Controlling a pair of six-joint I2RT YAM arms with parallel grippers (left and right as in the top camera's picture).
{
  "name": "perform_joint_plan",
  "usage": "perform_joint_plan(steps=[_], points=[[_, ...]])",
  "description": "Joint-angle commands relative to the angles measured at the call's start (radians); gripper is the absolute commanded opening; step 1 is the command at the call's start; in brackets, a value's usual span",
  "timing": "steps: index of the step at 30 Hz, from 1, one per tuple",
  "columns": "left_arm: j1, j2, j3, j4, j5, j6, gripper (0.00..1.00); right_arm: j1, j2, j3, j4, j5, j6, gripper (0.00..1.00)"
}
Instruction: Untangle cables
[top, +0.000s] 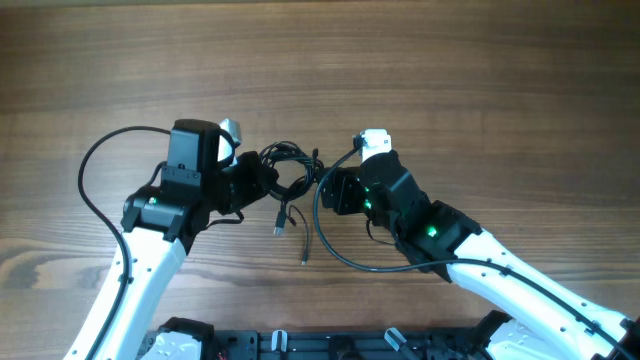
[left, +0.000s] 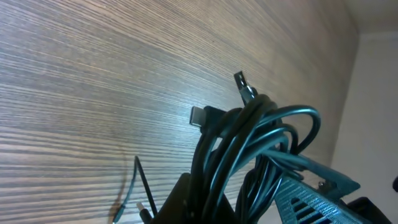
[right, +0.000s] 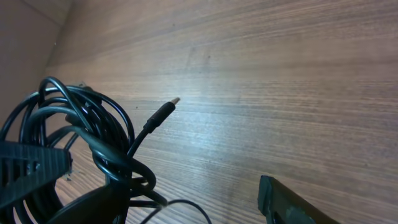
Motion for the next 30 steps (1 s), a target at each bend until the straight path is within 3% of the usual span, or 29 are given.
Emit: perform_joint_plan(steps=[1,14,20,26,30], points=[[0.002,0.002,-0.004,0.007,0.121,-0.008,0.04,-0.007,0.004,0.008,0.034,-0.024,0.014,0.68],[0.002,0.001,-0.004,0.113,0.483,0.003,0.04,-0.023,0.153,0.008,0.240,-0.027,0.119,0.69],[0.022,0.001,-0.004,0.355,0.666,0.002,0.04,-0.051,0.246,0.008,0.170,-0.080,0.111,0.66],[0.192,0.001,-0.004,0.345,0.780,0.002,0.04,-0.274,0.244,0.008,-0.031,-0.138,0.044,0.61],[0.263,0.002,-0.005,0.263,0.742,-0.002,0.04,-0.383,0.226,0.008,-0.053,-0.260,-0.060,0.61]])
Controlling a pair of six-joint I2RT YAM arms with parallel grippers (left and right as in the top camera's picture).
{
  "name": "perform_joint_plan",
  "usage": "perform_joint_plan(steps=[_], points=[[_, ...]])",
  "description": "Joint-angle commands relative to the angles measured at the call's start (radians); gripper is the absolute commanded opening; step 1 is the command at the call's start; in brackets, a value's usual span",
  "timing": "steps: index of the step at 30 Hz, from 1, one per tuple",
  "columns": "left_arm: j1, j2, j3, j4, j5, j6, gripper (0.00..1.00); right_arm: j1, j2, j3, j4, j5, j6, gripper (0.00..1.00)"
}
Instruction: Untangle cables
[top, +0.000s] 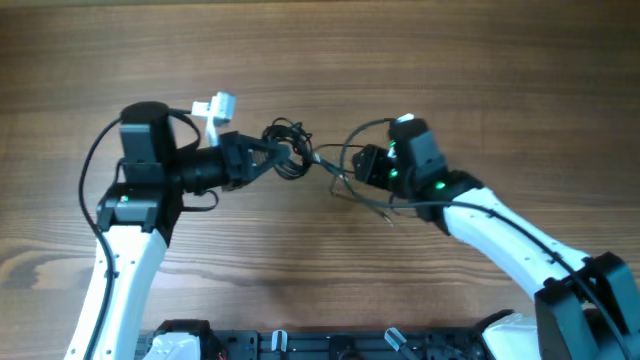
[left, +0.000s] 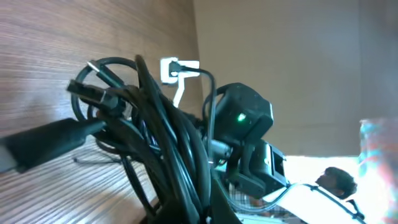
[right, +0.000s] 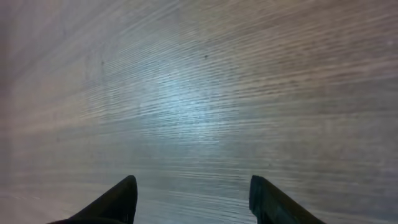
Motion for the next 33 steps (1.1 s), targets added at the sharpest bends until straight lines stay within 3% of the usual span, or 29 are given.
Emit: perform_joint_plan(steps=[1,3,5,8,10,13,15,16,22,26,31,33], points=[[0.059,-0.007,0.011,-0.076,0.008,0.003,0.04,-0.089,-0.015,0.000,-0.040,-0.059,-0.103,0.63],[0.062,-0.007,0.011,-0.145,-0.079,0.003,0.04,-0.133,-0.040,0.000,-0.085,0.003,-0.093,0.64],[0.063,-0.007,0.011,-0.148,-0.094,0.003,0.04,-0.187,-0.064,0.000,-0.169,0.091,-0.030,0.67],[0.063,-0.007,0.011,-0.135,-0.133,0.003,0.04,-0.301,-0.111,0.000,-0.296,0.120,-0.046,0.69],[0.063,-0.007,0.011,-0.135,-0.185,0.002,0.04,-0.357,-0.148,0.000,-0.327,0.025,-0.155,0.71],[0.061,-0.007,0.011,-0.140,-0.281,-0.101,0.04,-0.371,-0.196,0.000,-0.334,-0.144,-0.283,0.75],[0.055,-0.007,0.011,-0.137,-0.347,-0.277,0.04,-0.338,-0.225,0.000,-0.305,-0.426,-0.367,0.89],[0.035,-0.007,0.011,-0.136,-0.391,-0.424,0.04,-0.303,-0.225,0.000,-0.279,-0.483,-0.368,0.90],[-0.067,-0.007,0.011,-0.148,-0.544,-0.895,0.04,-0.136,-0.225,0.000,-0.142,-0.660,-0.405,0.91],[-0.102,-0.007,0.011,-0.156,-0.632,-1.056,0.04,-0.017,-0.225,0.000,-0.089,-0.634,-0.444,0.90],[-0.101,-0.007,0.011,-0.239,-0.726,-1.357,0.04,0.113,-0.225,0.000,-0.071,-0.567,-0.445,0.91],[-0.102,-0.007,0.011,-0.246,-0.721,-1.386,0.04,0.183,-0.224,0.000,-0.054,-0.457,-0.446,0.89]])
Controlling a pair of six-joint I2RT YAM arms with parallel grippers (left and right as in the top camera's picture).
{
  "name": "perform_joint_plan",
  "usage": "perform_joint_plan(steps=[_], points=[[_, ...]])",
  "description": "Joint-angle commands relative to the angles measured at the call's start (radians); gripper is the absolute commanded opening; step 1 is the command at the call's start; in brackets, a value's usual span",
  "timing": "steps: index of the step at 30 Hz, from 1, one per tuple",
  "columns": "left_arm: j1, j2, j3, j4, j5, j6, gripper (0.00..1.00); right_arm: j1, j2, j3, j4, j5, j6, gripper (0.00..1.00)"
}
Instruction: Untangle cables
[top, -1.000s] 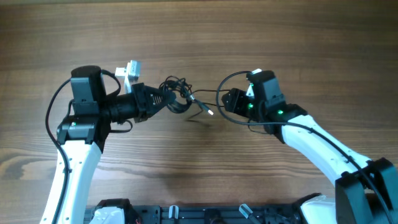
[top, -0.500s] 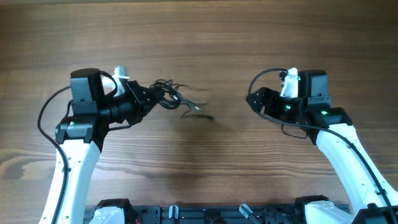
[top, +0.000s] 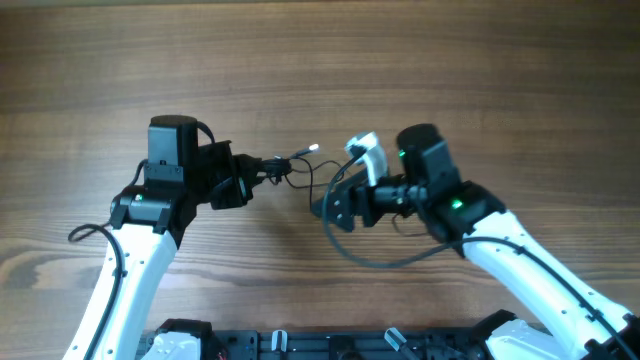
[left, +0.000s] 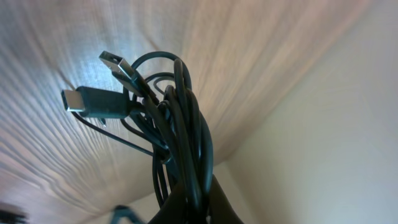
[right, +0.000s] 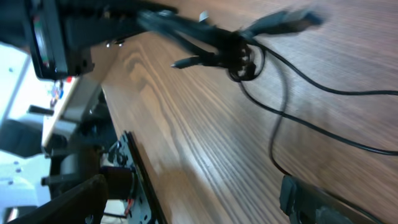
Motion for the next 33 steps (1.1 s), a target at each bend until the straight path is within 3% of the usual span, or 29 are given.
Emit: perform_joint_plan(steps=[1,3,7,11,14,15,17,18,21,26,30,33], points=[[-0.003,-0.015,0.014,-0.010,-0.040,-0.184,0.04,0.123,-0.019,-0.006,0.026,0.201,-0.039,0.89],[-0.003,-0.015,0.014,-0.010,-0.013,-0.184,0.04,0.218,-0.005,-0.006,0.057,0.428,-0.107,0.88],[-0.003,-0.015,0.014,-0.014,0.064,-0.183,0.04,0.286,0.079,-0.006,0.126,0.756,-0.109,0.88],[-0.003,-0.015,0.014,-0.021,0.136,-0.182,0.04,0.285,0.218,-0.006,0.248,0.784,-0.182,0.85],[-0.003,-0.015,0.014,-0.059,0.192,-0.176,0.04,0.285,0.285,-0.006,0.337,0.931,-0.190,0.74],[-0.003,-0.015,0.014,-0.074,0.200,-0.176,0.04,0.285,0.295,-0.006,0.363,0.943,-0.191,0.64],[-0.003,-0.015,0.014,-0.084,0.202,-0.176,0.04,0.286,0.300,-0.006,0.384,0.887,-0.183,0.16],[-0.003,-0.015,0.014,-0.083,0.198,-0.176,0.04,0.286,0.299,-0.006,0.381,0.835,-0.174,0.05],[-0.003,-0.015,0.014,-0.076,0.093,-0.176,0.04,0.286,0.266,-0.006,0.328,0.539,-0.103,0.05],[-0.003,-0.015,0.014,-0.076,-0.028,-0.176,0.04,0.286,0.116,-0.006,0.129,0.229,-0.039,0.05],[-0.003,-0.015,0.014,-0.076,-0.091,-0.175,0.04,0.286,-0.003,-0.006,-0.072,0.237,-0.075,0.08],[-0.003,-0.015,0.014,-0.076,-0.091,-0.122,0.04,0.283,-0.064,-0.006,-0.166,0.406,-0.055,0.10]])
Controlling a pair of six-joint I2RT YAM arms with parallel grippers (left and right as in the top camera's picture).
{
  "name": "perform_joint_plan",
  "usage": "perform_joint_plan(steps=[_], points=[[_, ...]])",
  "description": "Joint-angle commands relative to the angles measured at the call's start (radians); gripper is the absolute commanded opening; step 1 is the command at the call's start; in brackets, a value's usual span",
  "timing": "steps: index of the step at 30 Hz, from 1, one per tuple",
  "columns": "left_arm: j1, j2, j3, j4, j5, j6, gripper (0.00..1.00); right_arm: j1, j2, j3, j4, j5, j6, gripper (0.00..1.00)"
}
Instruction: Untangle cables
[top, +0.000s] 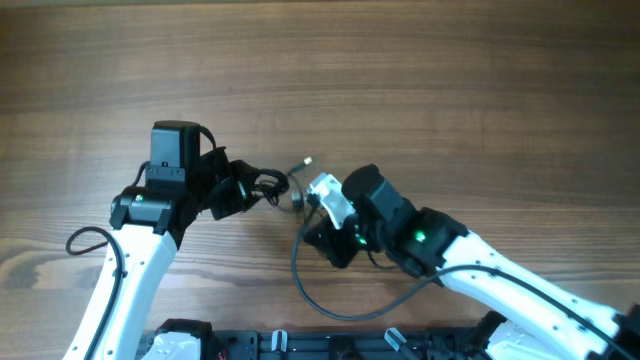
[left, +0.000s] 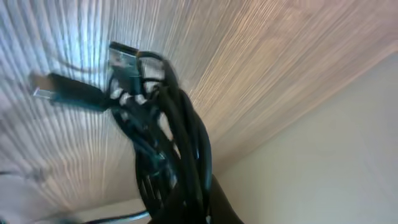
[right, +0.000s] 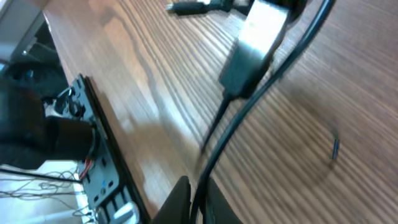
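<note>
A bundle of black cables (top: 268, 184) is raised off the wooden table, and my left gripper (top: 238, 190) is shut on it. In the left wrist view the bundle (left: 168, 137) rises from the left gripper (left: 193, 208), with two plugs (left: 121, 56) sticking out of its top. My right gripper (top: 322, 238) sits just right of the bundle. It is shut on one black cable strand (right: 261, 93), which passes between the right gripper (right: 198, 202) fingers. A blurred plug (right: 245, 59) hangs beside that strand. The strand's slack forms a loop (top: 305, 290) toward the near edge.
The wooden table (top: 420, 80) stretches wide behind both arms. A black rail (top: 300, 345) runs along the near edge, seen close in the right wrist view as the rail (right: 99, 155), just under the right gripper. The left arm's own cable (top: 85, 240) loops at the left.
My right gripper was open and facing the bundle; now it is shut on a cable strand, lower and nearer the front rail. The left gripper still holds the bundle, slightly nearer.
First both grippers were at the bundle mid-table, the left shut on it, the right open. Then they stood farther back and apart, a strand stretched between them. Then the right was open beside the bundle. Now it grips one strand near the front.
</note>
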Motion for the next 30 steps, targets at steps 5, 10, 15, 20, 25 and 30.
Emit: perform_joint_plan(steps=[5,10,15,20,25,30], points=[[0.000,-0.013,0.014,0.005,-0.047,0.221,0.04,-0.003,-0.061,-0.003,-0.026,0.317,0.225,0.91],[0.000,-0.013,0.014,0.004,-0.047,0.455,0.04,-0.003,-0.061,-0.003,0.078,0.318,0.444,1.00],[0.000,-0.013,0.014,0.003,-0.047,0.528,0.04,-0.002,-0.055,-0.003,0.156,0.156,0.920,1.00],[-0.001,-0.013,0.014,0.011,-0.047,0.634,0.04,-0.002,-0.029,-0.003,0.257,0.106,1.212,1.00],[-0.002,-0.013,0.014,0.018,-0.006,0.657,0.04,-0.002,0.040,-0.003,0.272,0.163,1.503,0.99],[-0.041,-0.013,0.014,0.021,-0.006,0.657,0.04,-0.002,0.167,-0.003,0.369,0.160,1.599,0.76]])
